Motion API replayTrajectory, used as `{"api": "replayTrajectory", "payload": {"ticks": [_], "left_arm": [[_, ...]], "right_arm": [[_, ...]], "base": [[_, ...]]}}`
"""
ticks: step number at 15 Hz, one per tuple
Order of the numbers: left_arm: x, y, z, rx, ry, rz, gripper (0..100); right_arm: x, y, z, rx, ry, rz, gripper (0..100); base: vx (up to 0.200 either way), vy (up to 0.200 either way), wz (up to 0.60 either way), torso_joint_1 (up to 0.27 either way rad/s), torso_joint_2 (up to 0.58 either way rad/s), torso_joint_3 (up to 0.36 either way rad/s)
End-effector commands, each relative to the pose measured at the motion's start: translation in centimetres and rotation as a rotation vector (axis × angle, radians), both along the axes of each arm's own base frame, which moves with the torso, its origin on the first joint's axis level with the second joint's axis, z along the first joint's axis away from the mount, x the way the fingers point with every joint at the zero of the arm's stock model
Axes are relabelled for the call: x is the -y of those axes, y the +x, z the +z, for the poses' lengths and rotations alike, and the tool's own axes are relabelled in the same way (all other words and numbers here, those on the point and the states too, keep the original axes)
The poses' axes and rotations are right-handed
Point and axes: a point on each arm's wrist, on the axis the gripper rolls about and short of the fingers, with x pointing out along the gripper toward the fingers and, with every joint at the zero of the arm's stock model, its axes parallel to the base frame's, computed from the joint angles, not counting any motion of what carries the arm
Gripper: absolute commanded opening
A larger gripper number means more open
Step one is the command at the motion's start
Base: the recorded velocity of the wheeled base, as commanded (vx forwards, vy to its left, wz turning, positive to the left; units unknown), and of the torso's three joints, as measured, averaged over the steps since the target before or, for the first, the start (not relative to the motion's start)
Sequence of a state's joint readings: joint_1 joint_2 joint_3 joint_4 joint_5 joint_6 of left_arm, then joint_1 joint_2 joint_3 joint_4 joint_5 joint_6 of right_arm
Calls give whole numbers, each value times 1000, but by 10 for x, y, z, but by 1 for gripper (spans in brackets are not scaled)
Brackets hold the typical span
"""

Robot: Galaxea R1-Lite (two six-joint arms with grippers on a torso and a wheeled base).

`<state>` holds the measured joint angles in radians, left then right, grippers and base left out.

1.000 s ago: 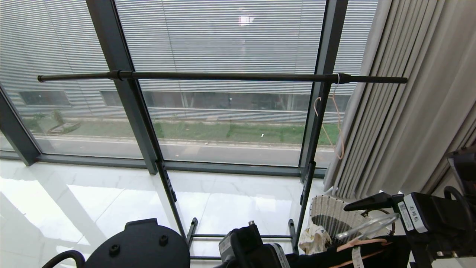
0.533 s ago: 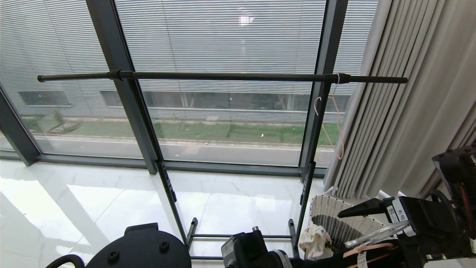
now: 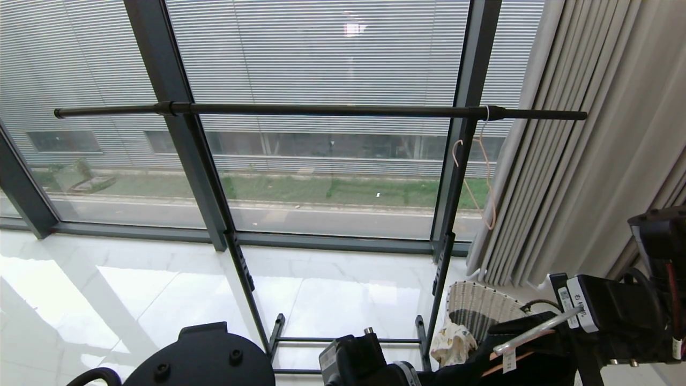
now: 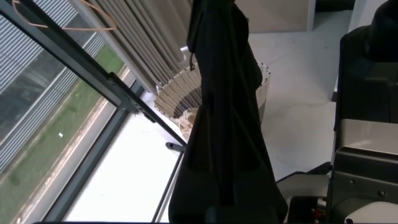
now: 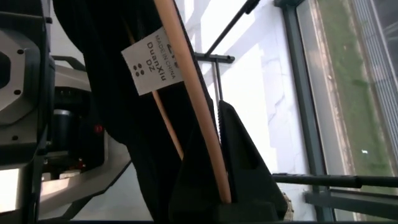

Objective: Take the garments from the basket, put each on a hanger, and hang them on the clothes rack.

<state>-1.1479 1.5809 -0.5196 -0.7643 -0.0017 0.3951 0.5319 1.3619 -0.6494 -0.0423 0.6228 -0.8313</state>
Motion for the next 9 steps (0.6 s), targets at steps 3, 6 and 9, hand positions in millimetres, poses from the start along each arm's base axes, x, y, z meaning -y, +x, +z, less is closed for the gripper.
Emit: {"api": "replayTrajectory", "payload": {"ticks": [3, 6, 9], "left_arm": [[1, -2, -1, -7, 2, -5, 100], [-4, -2, -6, 1, 21, 61, 100], [-24, 4, -20, -1, 30, 151, 100]], "right_arm": [[0, 0, -4, 69, 37, 5, 0], [1, -2, -2, 177, 92, 6, 0], [10, -1, 3, 200, 101, -38, 0]], "base": [[0, 0, 0, 0, 0, 0], [0, 0, 0, 0, 0, 0], [0, 0, 0, 0, 0, 0]]}}
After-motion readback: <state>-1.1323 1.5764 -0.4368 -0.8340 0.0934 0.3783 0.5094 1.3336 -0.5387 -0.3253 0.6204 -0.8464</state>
